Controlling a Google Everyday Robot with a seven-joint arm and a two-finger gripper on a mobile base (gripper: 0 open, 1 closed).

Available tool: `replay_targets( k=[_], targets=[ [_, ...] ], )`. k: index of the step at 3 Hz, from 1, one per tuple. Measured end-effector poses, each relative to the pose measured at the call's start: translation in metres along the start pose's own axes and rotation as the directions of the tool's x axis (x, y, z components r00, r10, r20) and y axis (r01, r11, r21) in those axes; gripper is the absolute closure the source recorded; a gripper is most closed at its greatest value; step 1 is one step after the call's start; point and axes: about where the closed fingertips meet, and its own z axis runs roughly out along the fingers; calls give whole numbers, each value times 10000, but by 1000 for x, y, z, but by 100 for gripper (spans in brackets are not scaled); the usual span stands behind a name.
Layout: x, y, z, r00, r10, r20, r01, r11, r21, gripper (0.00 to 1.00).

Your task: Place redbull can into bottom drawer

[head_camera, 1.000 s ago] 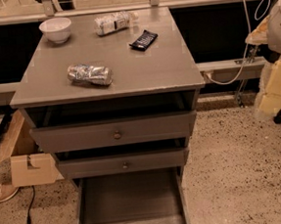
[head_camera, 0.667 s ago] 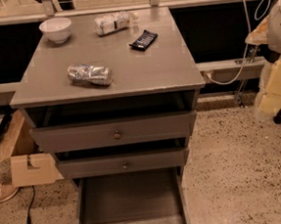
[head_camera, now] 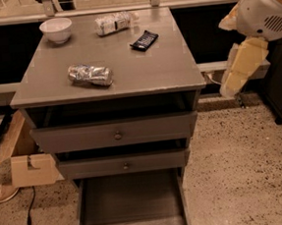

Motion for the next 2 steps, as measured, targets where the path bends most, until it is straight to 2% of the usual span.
replay_targets(
  k=[1,2],
  targets=[
    [-29,-37,10,9951,45,984,-81,9993,364,0],
    [-29,-37,10,9951,46,985,-82,9993,363,0]
  ],
)
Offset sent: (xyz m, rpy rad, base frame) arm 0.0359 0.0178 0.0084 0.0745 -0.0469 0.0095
